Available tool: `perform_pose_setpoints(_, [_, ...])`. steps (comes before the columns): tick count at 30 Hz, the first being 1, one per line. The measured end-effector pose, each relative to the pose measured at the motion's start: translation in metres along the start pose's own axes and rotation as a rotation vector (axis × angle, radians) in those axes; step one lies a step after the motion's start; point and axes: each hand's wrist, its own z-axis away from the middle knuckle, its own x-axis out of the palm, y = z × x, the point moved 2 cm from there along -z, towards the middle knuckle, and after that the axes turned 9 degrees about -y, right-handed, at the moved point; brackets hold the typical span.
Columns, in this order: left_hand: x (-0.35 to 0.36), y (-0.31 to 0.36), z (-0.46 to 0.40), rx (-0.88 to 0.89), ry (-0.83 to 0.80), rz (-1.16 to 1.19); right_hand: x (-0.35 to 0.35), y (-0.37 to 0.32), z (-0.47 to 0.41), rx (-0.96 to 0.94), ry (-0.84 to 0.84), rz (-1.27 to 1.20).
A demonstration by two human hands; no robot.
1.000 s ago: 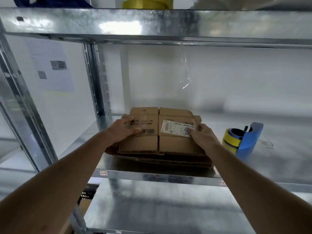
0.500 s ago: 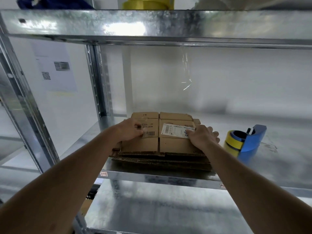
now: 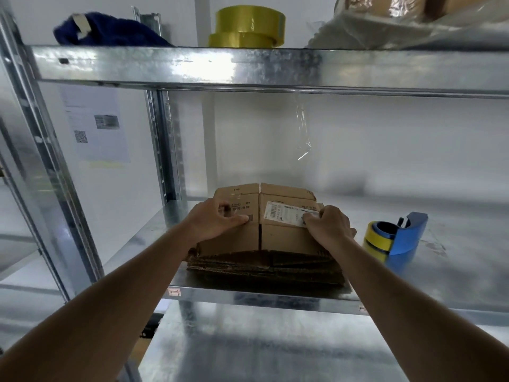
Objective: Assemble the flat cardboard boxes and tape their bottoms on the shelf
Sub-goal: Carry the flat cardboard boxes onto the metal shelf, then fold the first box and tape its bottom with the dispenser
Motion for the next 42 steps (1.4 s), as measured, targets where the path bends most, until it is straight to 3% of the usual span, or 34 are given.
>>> perform_pose_setpoints(11, [-0.02, 0.019, 0.048, 0.083, -0.042, 0.15, -0.023, -0.012, 0.063, -0.084, 0.058, -0.206])
perform_pose_setpoints(18, [-0.011, 0.004, 0.051, 0.125, -0.069, 0.277, -0.024, -0.004, 0.101, -0.217, -0.005, -0.421])
perform_pose_setpoints(23, [-0.001, 0.044, 0.111, 0.178, -0.107, 0.253, -0.034, 0.007, 0.132, -0.256, -0.068, -0.571])
perform_pose_setpoints(28, [0.02, 0.066, 0.144, 0.165, -0.108, 0.213, -0.054, 0.026, 0.167, -0.437, -0.083, -0.615])
perform_pose_setpoints(34, [0.047, 0.113, 0.188, 0.381, -0.1, 0.435, -0.086, 0.054, 0.207, -0.511, -0.219, -0.708])
perform_pose_setpoints(42, [0.09, 0.164, 0.222, 0.631, 0.038, 0.297, -0.138, 0.102, 0.235, -0.637, -0.206, -0.888])
